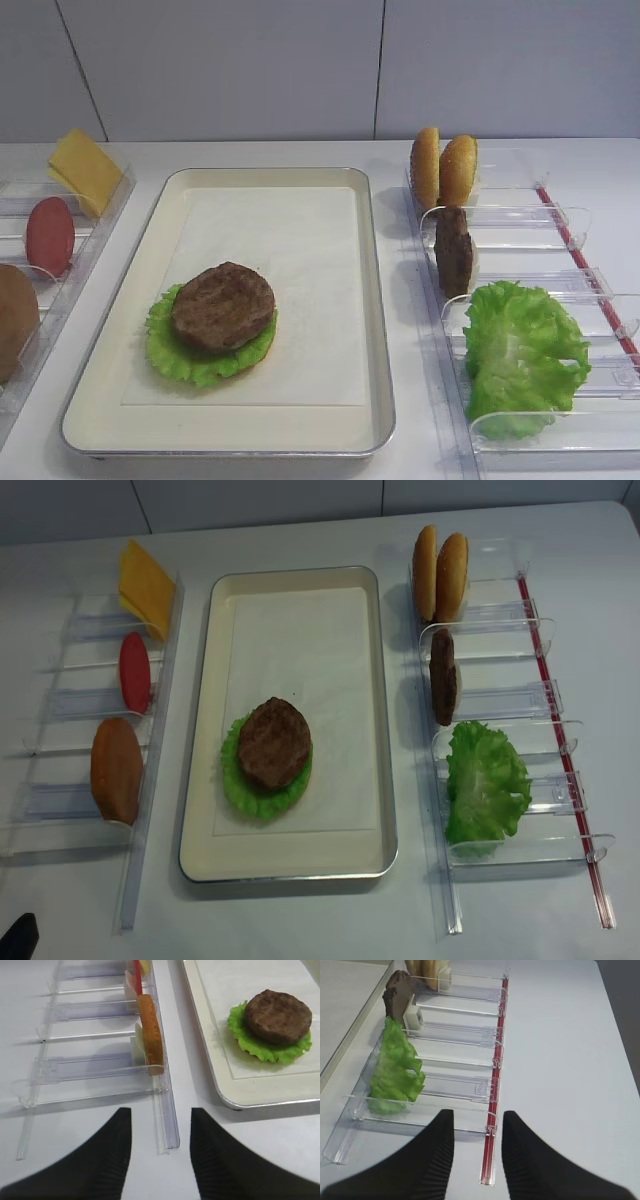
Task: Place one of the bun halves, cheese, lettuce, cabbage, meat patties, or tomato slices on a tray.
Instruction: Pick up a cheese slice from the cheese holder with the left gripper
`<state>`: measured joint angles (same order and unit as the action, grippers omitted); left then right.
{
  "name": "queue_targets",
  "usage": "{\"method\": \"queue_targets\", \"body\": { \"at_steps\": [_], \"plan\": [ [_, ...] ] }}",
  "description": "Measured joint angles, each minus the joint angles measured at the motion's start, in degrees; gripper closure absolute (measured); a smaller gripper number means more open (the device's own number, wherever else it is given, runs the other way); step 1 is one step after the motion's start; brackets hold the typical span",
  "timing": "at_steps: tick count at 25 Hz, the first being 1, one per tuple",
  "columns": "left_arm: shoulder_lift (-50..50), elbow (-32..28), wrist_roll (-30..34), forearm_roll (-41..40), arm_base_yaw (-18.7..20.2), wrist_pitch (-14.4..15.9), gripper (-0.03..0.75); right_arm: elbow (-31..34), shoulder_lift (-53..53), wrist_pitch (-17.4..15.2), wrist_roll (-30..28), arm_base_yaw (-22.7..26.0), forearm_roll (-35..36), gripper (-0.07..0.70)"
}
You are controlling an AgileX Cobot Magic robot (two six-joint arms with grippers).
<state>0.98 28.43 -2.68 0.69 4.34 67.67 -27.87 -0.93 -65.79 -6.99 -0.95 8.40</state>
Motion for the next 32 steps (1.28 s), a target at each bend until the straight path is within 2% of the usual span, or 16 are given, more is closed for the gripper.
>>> {"method": "queue_targets", "body": {
  "at_steps": [27, 32],
  "plan": [
    [0.0, 0.0, 0.0, 0.0, 0.0, 0.0, 0.446, 0.0, 0.0, 0.0, 0.0, 0.0, 0.0, 0.373],
    [-1.1, 1.6, -2.2, 0.8, 0.0, -0.6, 0.446, 0.0, 0.0, 0.0, 0.0, 0.0, 0.0, 0.373]
  ]
}}
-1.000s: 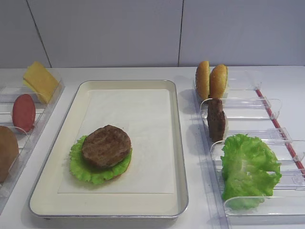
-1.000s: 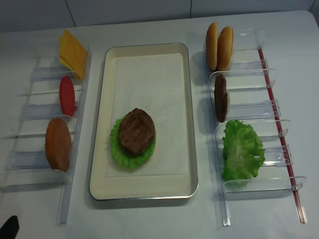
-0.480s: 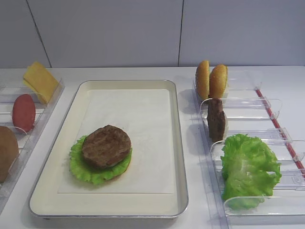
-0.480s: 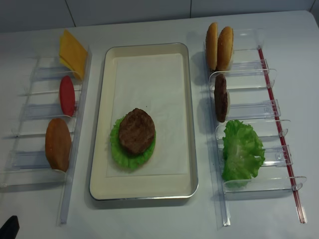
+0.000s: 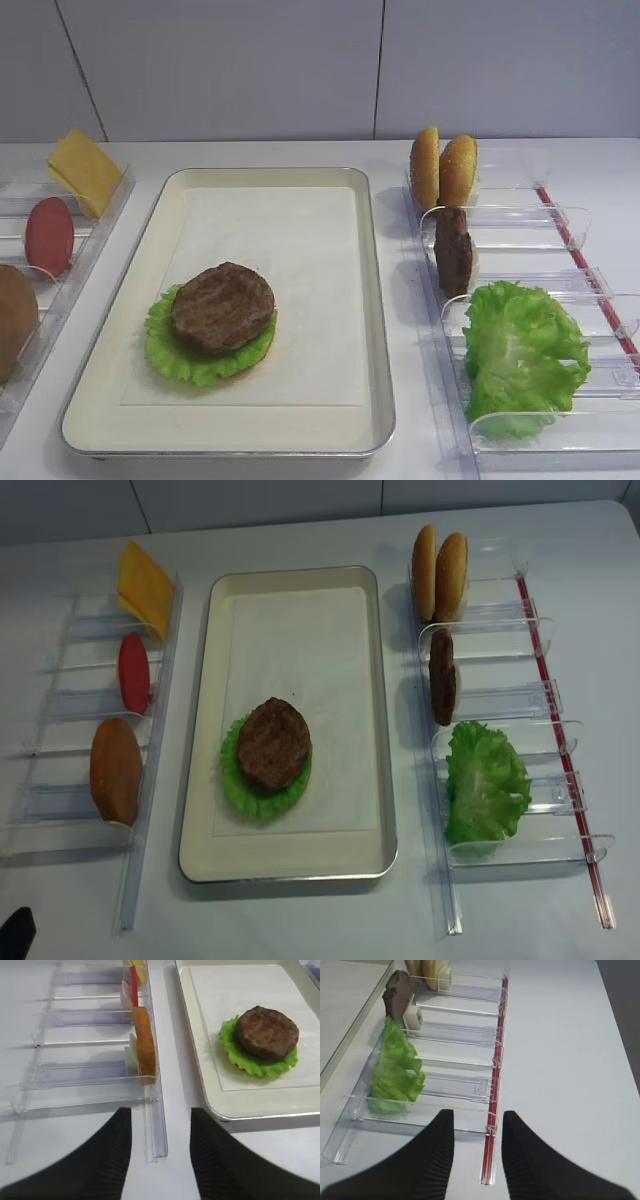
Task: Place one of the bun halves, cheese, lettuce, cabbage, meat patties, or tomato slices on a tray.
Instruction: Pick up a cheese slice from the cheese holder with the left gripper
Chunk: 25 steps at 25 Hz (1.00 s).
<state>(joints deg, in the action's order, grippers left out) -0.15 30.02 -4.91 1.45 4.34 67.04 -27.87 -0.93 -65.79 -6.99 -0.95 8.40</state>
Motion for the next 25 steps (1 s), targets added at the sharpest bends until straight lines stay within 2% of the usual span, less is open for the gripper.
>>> {"method": "queue_targets", "body": {
  "at_steps": [5, 12, 19, 25],
  "plan": [
    [-13.4, 6.3, -0.6, 0.6, 0.0, -0.2, 0.446, 0.0, 0.0, 0.0, 0.0, 0.0, 0.0, 0.373],
    [-38.1, 20.8, -0.8, -0.2, 0.0, -0.2, 0.446, 0.0, 0.0, 0.0, 0.0, 0.0, 0.0, 0.373],
    [-61.6, 36.6, 2.1, -1.0, -0.2, 0.6, 0.447, 0.0, 0.0, 0.0, 0.0, 0.0, 0.0, 0.373],
    [-77.0, 47.5, 6.2, 0.8, -5.4, 0.6, 0.449, 0.0, 0.0, 0.0, 0.0, 0.0, 0.0, 0.373]
  ]
}}
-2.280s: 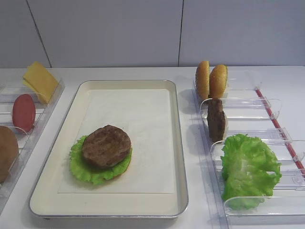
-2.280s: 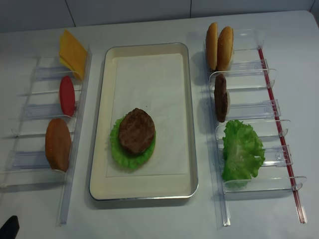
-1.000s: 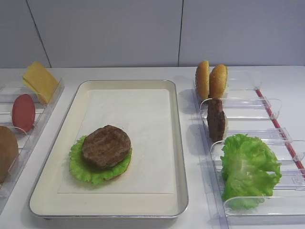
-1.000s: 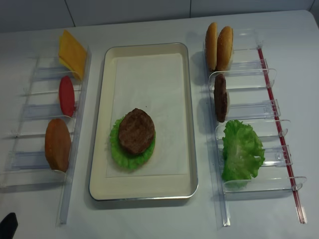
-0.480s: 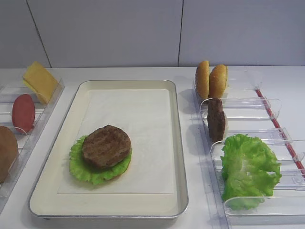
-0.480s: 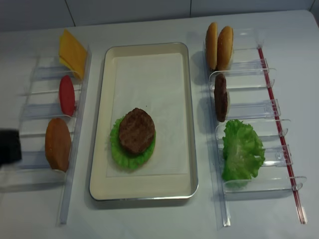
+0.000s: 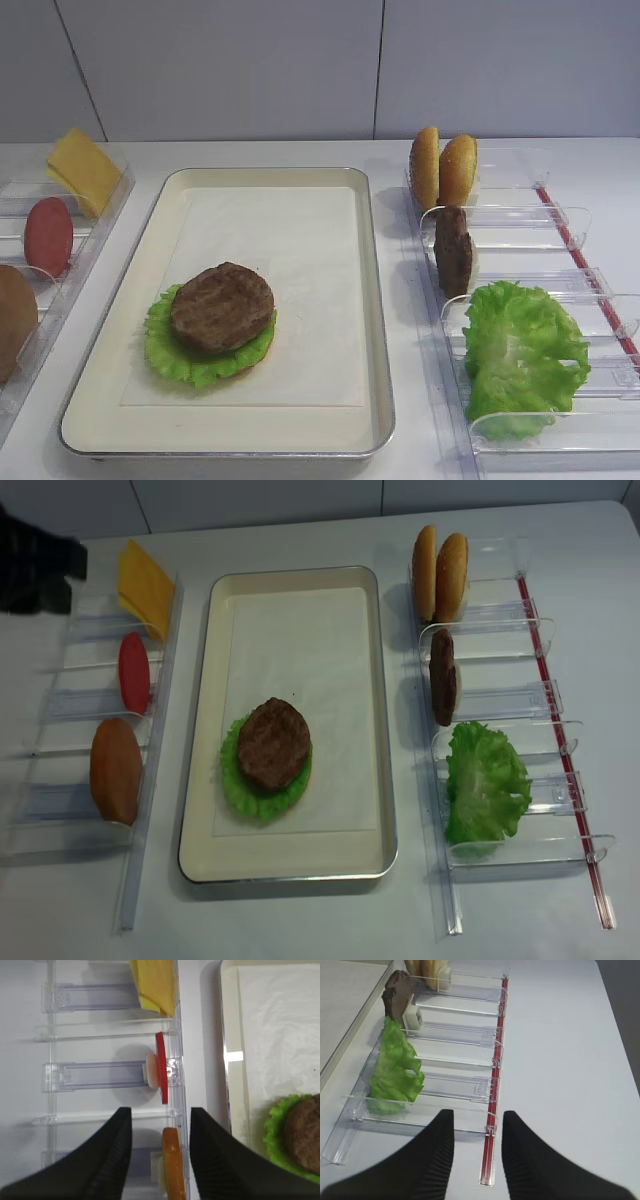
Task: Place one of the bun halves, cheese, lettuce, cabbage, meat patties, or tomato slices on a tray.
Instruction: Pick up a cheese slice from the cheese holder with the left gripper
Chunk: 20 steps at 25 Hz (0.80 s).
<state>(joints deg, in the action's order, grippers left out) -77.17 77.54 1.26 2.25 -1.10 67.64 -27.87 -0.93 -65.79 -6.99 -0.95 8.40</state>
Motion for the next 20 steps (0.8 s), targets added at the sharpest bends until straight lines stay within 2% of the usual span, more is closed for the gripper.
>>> {"method": "queue_targets", "body": {
  "at_steps": [3, 5, 13, 20],
  "plan": [
    [-6.2, 4.2, 3.8, 4.5, -3.5, -0.2, 0.449, 0.0, 0.0, 0.0, 0.0, 0.0, 0.0, 0.373],
    [-9.9, 7.0, 6.6, 7.5, -5.0, -1.5, 0.449, 0.0, 0.0, 0.0, 0.0, 0.0, 0.0, 0.374],
    [-23.6, 18.4, 8.9, 10.7, -5.4, -6.2, 0.449, 0.0, 0.0, 0.0, 0.0, 0.0, 0.0, 0.373],
    [-32.2, 20.1, 10.6, 11.8, -5.4, -8.2, 0.449, 0.0, 0.0, 0.0, 0.0, 0.0, 0.0, 0.373]
  ]
}}
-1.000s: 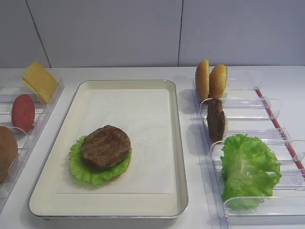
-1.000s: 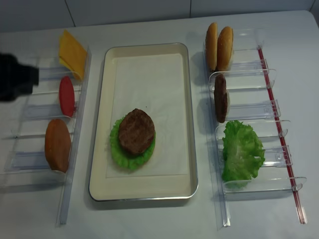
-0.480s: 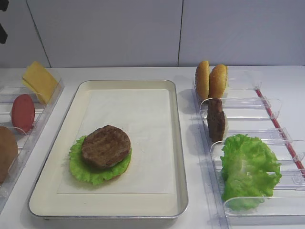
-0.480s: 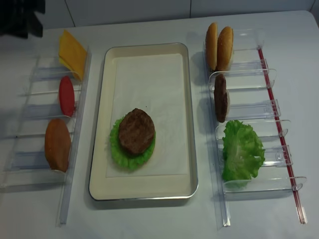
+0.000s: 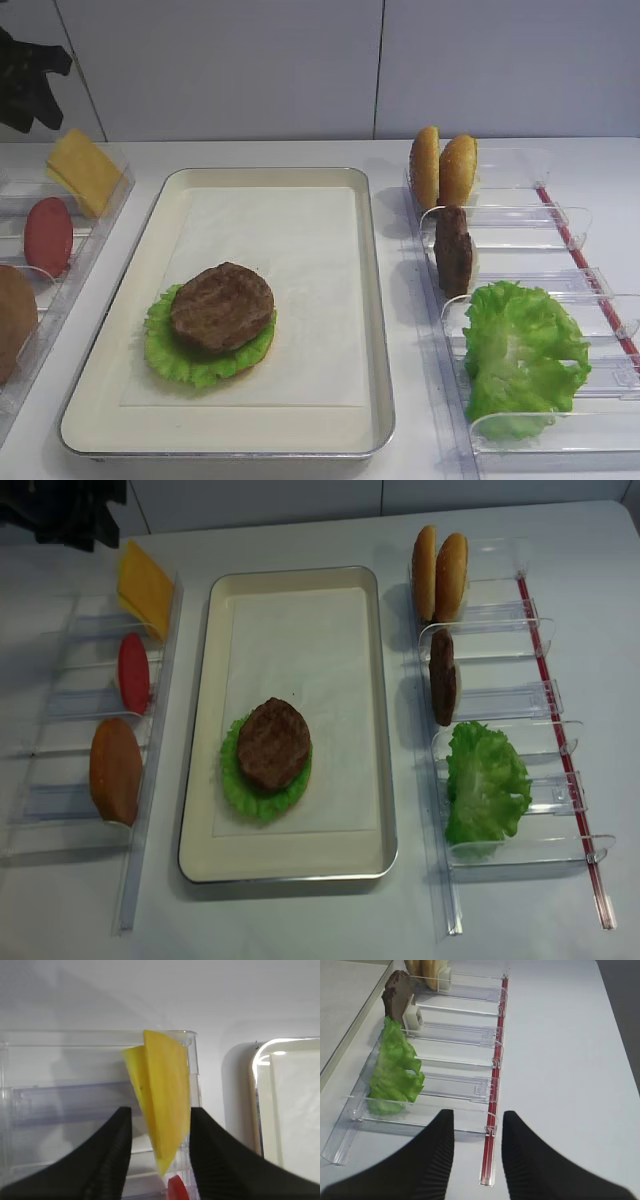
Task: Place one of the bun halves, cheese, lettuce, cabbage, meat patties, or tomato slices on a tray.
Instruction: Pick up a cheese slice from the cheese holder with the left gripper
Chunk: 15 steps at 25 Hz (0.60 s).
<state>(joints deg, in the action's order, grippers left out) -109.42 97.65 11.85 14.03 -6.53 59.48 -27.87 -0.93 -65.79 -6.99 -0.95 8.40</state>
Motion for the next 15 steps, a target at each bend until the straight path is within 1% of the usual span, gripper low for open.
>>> {"method": "queue_targets", "body": {
  "at_steps": [6, 10, 15],
  "plan": [
    [-2.4, 0.0, 1.0, 0.5, 0.0, -1.8, 0.449, 0.0, 0.0, 0.0, 0.0, 0.0, 0.0, 0.373],
    [-3.3, 0.1, 2.5, 2.4, 0.0, -3.0, 0.449, 0.0, 0.0, 0.0, 0.0, 0.0, 0.0, 0.374],
    [-4.0, 0.1, 2.7, 3.2, 0.0, -3.3, 0.449, 0.0, 0.0, 0.0, 0.0, 0.0, 0.0, 0.373]
  ]
}}
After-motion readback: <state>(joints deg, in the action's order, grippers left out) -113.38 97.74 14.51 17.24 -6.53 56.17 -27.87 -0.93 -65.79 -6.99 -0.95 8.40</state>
